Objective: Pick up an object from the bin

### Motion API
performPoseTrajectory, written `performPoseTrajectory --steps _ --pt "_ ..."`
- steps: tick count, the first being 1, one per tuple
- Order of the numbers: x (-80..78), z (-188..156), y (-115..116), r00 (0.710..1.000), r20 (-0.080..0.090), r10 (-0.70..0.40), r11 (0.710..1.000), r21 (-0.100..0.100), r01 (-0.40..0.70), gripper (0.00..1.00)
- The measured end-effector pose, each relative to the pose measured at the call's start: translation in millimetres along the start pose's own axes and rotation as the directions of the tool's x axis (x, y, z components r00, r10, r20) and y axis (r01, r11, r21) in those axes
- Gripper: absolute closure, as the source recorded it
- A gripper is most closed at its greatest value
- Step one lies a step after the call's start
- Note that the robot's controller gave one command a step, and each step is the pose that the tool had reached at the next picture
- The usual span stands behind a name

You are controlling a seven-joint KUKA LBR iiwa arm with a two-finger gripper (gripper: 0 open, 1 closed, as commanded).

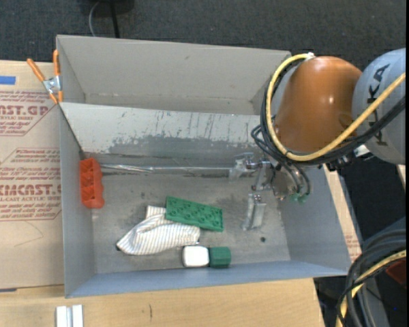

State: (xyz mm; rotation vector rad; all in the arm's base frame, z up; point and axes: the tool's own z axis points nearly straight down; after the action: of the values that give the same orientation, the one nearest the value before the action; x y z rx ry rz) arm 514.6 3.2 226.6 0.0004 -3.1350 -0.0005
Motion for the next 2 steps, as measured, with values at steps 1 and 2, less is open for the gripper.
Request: performPoseTrajectory --steps 1,2 --pt "-1.5 -4.5 0.1 1.000 0.008 0.000 1.000 0.000 0.000 0.00" --pt "2.7 17.0 33.5 0.998 0.009 -0.062 0.998 0.002 0.062 0.00"
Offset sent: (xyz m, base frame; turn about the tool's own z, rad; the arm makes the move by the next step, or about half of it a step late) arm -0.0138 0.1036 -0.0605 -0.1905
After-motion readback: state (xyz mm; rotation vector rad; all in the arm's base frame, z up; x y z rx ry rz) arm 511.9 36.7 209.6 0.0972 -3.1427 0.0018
